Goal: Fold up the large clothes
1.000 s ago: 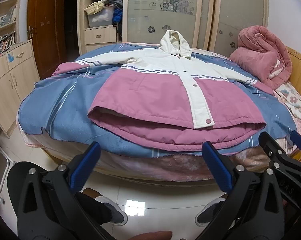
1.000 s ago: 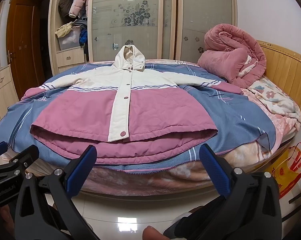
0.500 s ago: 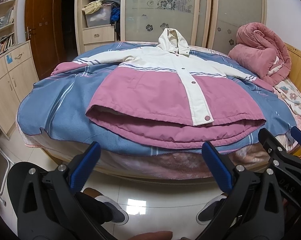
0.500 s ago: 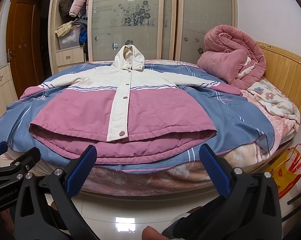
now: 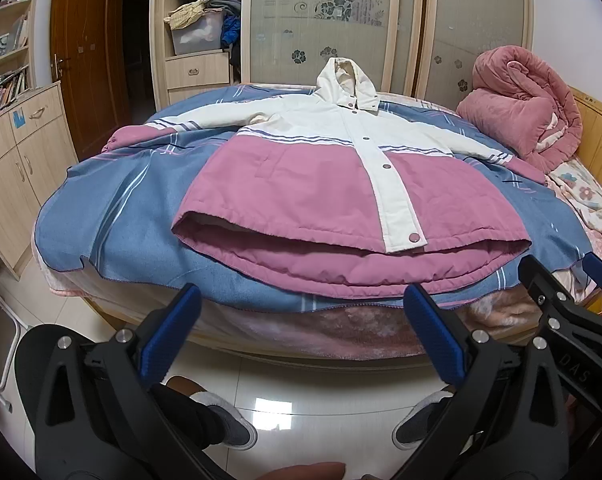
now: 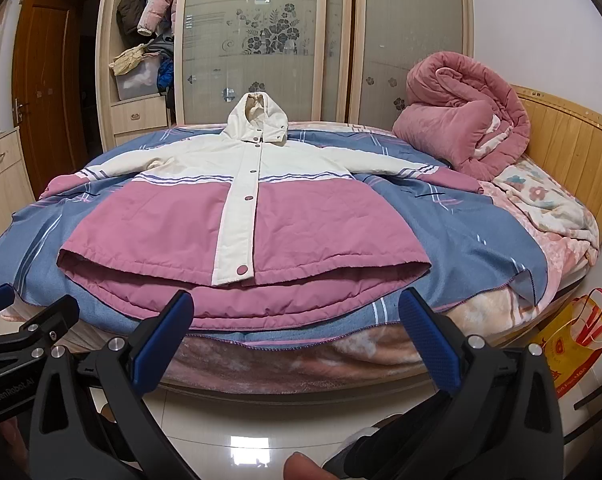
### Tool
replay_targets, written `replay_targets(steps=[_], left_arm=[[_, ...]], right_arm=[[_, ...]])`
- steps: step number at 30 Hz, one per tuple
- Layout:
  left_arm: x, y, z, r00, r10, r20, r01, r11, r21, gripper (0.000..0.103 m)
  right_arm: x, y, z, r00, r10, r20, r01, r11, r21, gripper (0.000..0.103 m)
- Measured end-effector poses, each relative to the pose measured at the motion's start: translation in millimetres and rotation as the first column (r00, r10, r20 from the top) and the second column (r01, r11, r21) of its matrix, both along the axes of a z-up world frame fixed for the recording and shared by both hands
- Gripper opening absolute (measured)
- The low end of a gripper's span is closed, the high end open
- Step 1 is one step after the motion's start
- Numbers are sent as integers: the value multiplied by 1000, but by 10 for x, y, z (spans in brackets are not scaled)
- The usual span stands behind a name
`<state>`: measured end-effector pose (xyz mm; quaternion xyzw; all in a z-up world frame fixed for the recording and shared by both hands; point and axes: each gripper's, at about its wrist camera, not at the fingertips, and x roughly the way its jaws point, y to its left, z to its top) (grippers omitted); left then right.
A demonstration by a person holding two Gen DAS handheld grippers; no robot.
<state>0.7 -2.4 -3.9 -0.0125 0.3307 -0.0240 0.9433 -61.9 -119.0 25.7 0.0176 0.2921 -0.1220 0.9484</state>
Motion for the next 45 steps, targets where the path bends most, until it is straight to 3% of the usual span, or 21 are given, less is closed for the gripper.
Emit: replay_targets(steps=[45], left_arm=[[-67,-61,15,1000,-19,-9,19,1000,-5,101]], right_arm=[[-12,-30,28,1000,-8,3,8,1000,5,102]])
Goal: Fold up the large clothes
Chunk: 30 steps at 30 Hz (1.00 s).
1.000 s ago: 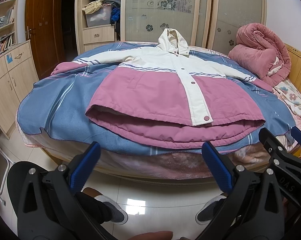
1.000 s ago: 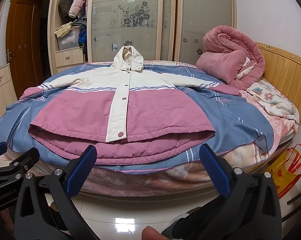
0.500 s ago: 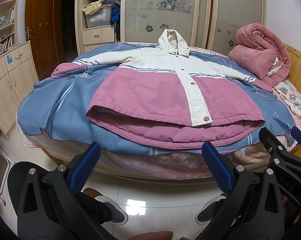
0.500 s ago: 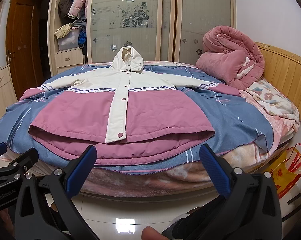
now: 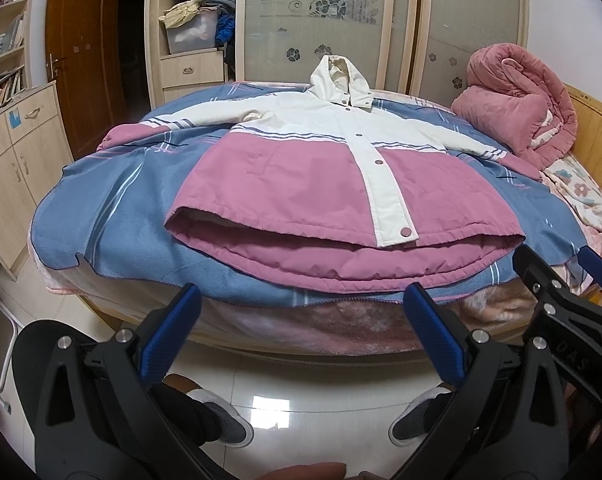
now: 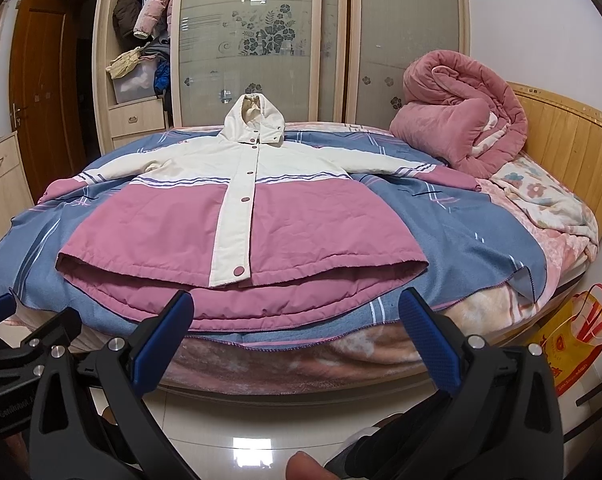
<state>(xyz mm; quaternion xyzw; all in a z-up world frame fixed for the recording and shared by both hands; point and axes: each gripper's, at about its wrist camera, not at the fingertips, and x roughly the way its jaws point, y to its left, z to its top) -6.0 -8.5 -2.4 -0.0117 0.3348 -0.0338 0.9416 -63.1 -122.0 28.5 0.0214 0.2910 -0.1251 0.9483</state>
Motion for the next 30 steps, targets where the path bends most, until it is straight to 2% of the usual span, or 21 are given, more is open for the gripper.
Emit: replay_targets(steps=[9,11,12,15,16,18,20,21,22,23,24,25,26,29,30], left_arm=[[-46,7,16,1000,-1,6,1,1000,-8,101],[-106,75,47,1000,-13,18,15,997,-74,101],[-159,138,55,999,-25,22,28,989,-147,101],[-286,263,26,997,-69,30,75,949,-305,101],[-371,297,-12,994,-101,38,108,927,-358,101],[-469,315,-61,985,-165,55,173,894,-414,101],[-529,319,-126,947,-309,88,310,806,-505,101],[-530,338,-156,924,-367,105,361,751,-554,101],[-522,371,-199,891,-436,128,416,668,-616,101],[-529,398,-221,877,-458,143,435,634,-640,101],[-542,411,-220,876,-456,157,441,623,-646,101],[-561,451,-224,886,-431,172,432,631,-644,101],[-568,496,-218,902,-394,178,412,655,-633,101],[-497,611,-268,922,-340,185,375,665,-646,101],[-441,655,-283,933,-318,169,349,677,-648,101]], right_arm=[[-13,-19,16,1000,-10,24,9,1000,11,102],[-59,-11,48,998,0,57,0,1000,12,102],[-97,-16,66,997,10,77,-12,1000,23,102],[-258,-93,112,989,35,145,-53,991,121,102],[-318,-130,98,986,48,162,-77,982,173,102],[-394,-170,82,981,61,182,-99,973,210,102],[-473,-216,82,975,51,214,-98,971,217,102],[-496,-247,96,973,45,227,-97,970,221,102],[-507,-278,110,971,39,236,-95,969,229,102],[-514,-325,127,969,29,244,-90,966,242,102],[-513,-365,143,967,23,255,-89,964,252,102],[-505,-390,156,964,14,266,-83,964,251,102],[-494,-407,156,962,6,273,-76,967,244,102],[-379,-414,102,964,14,264,-71,976,205,102],[-310,-409,76,968,25,250,-75,978,194,102]])
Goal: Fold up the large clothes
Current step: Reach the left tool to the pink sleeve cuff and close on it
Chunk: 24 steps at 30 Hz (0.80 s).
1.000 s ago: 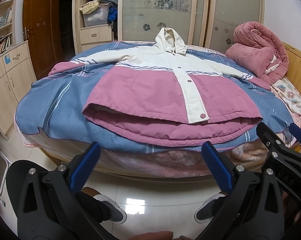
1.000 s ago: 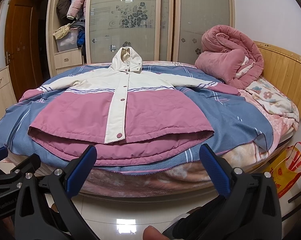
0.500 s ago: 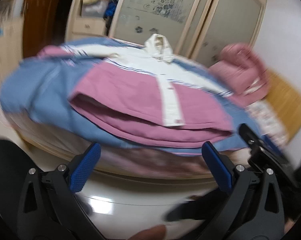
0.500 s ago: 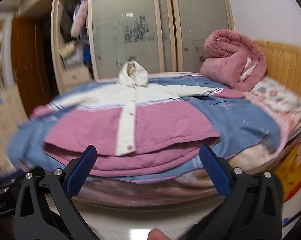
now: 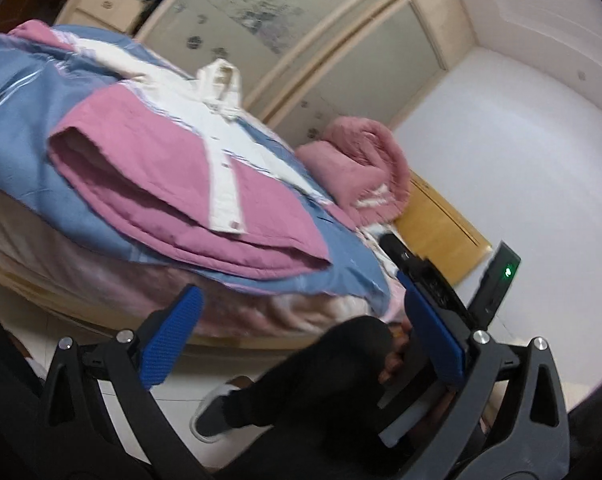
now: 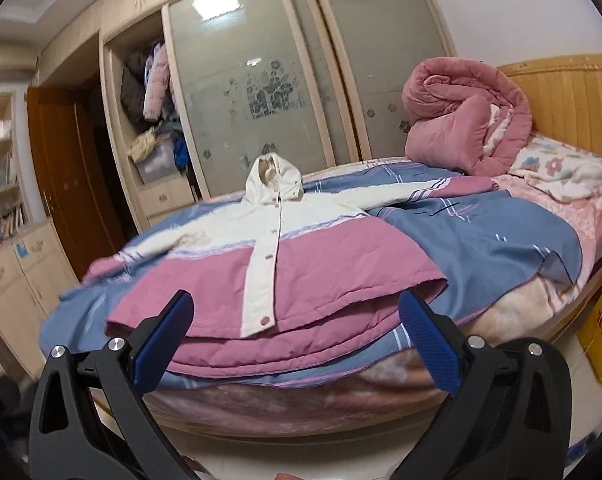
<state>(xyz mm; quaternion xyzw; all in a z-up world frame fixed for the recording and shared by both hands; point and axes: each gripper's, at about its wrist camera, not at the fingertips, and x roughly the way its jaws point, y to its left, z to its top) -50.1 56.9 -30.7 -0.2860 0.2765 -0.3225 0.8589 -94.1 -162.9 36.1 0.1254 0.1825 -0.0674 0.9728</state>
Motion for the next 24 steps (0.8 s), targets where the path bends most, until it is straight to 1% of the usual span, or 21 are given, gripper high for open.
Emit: replay_targets(steps=[2,3,4,5,6,7,8,9,10,12,13,14,15,16,17,18,19,21,22,23,24], left_arm=[[183,192,29,994,107,-25,-105,993,51,101],[268,300,69,987,160,-13,-158,985,73,101],[363,475,152,974,226,21,-227,970,90,101],[459,679,251,955,291,61,-296,950,98,101],[523,824,317,940,330,84,-338,936,102,101],[656,1044,413,916,383,116,-395,913,106,101],[821,1273,503,895,427,127,-441,891,112,101],[932,1412,562,882,454,129,-468,876,113,101],[1140,1675,643,863,489,128,-502,859,103,101],[1446,2054,746,847,519,117,-530,843,97,101],[1757,2306,777,838,537,100,-545,831,110,101],[1949,2451,767,829,550,101,-558,821,118,101],[2127,2599,737,826,556,92,-563,818,118,101],[2364,2772,691,827,559,68,-563,819,116,101],[2624,2937,628,834,551,32,-551,826,117,101],[2797,3035,570,839,544,0,-540,834,116,101],[3069,3199,489,833,552,-43,-543,830,124,101],[3384,3397,383,805,588,-80,-573,805,153,101],[3588,3541,317,785,611,-99,-588,786,189,100],[3723,3645,258,771,626,-113,-597,773,215,98],[3857,3735,197,761,635,-133,-596,765,243,97]], right_arm=[[191,-3,-51,999,21,-33,-22,1000,-15,102],[303,-7,-69,998,48,-45,-49,999,-14,102],[375,-14,-77,997,62,-53,-63,998,-21,102],[490,7,-75,996,73,-57,-76,996,-52,102],[593,36,-68,995,80,-54,-85,992,-94,102],[664,51,-54,995,86,-51,-92,988,-122,102],[779,84,-26,994,96,-44,-102,982,-158,102],[866,91,-2,993,110,-30,-114,979,-172,102],[919,84,14,992,122,-15,-122,977,-173,102],[1070,61,-2,991,135,12,-131,977,-169,102],[1127,40,-45,990,137,14,-133,979,-157,102],[1163,23,-92,990,140,10,-137,980,-145,102],[1205,4,-175,990,143,-5,-142,981,-134,102],[1238,-9,-256,989,147,-25,-149,981,-127,102],[1258,-12,-317,988,150,-43,-154,980,-124,102],[1286,-22,-382,986,152,-67,-159,980,-118,102],[1306,-25,-411,985,154,-81,-163,980,-112,102],[1338,-39,-446,982,166,-94,-175,981,-90,102],[1356,-26,-450,981,169,-91,-177,980,-92,102],[1373,-18,-463,981,173,-92,-182,978,-102,102],[1389,-12,-473,980,175,-96,-185,977,-107,102]])
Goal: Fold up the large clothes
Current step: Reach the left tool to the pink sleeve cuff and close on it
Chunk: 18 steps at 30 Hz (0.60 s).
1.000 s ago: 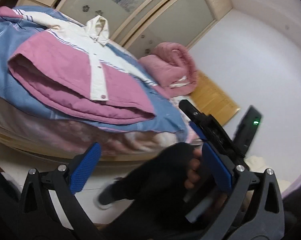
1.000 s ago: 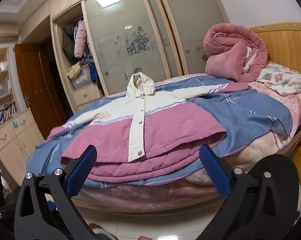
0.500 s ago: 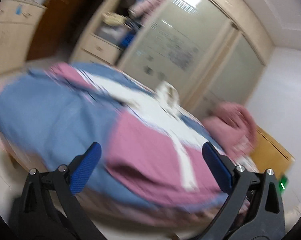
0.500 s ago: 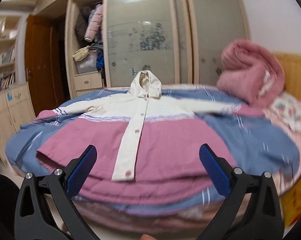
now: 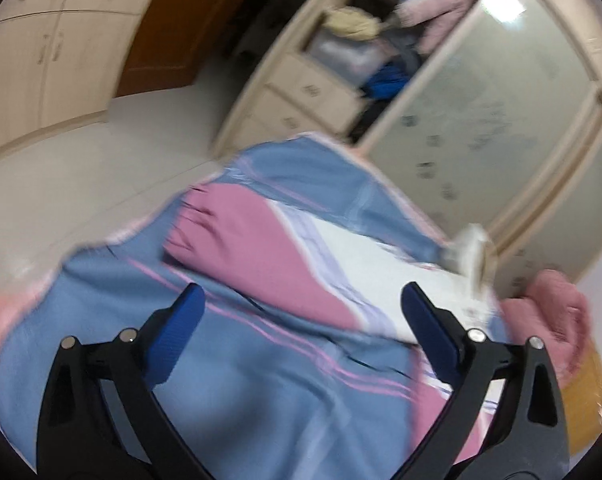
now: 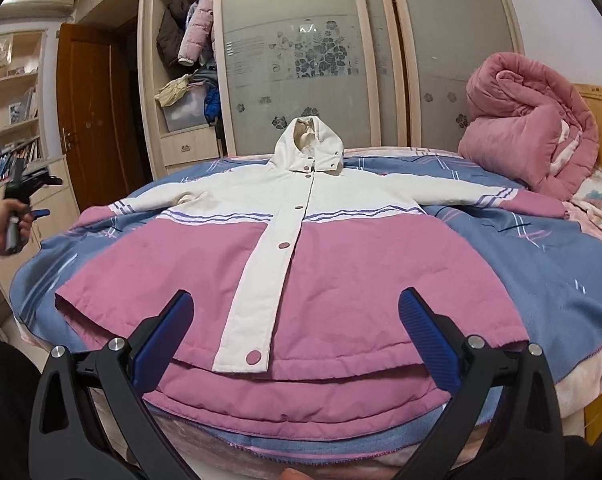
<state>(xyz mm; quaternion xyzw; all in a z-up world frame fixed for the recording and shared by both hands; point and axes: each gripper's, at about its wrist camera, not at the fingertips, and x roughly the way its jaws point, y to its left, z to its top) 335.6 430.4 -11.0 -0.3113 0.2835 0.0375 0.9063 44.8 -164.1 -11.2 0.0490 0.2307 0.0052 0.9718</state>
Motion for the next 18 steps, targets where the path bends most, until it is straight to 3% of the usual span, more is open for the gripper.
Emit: replay_targets(steps=[1,5,9,15,16,18], left_arm=[[139,132,-69,999,6,-37,-5,1000,17,93],[487,342,-213,993,-43,-114,48,998,45,91],[844,383,-397,975,-65,-212,98,984,150,88],[1043,590,-656,961,-26,-277,71,986,153,87],[1068,625,-707,957,-22,-288,66,988,142,84],[1115,654,-766,953,-25,-303,66,990,126,61]], right_arm=[[21,0,-22,1000,0,-8,0,1000,-5,102],[124,-23,-133,998,-7,-58,8,1000,2,102],[259,-23,-227,995,-21,-95,22,1000,2,102],[405,29,-315,991,-17,-131,18,1000,1,102],[418,39,-324,991,-16,-133,17,1000,0,102],[436,56,-343,990,-15,-139,15,1000,-1,102]])
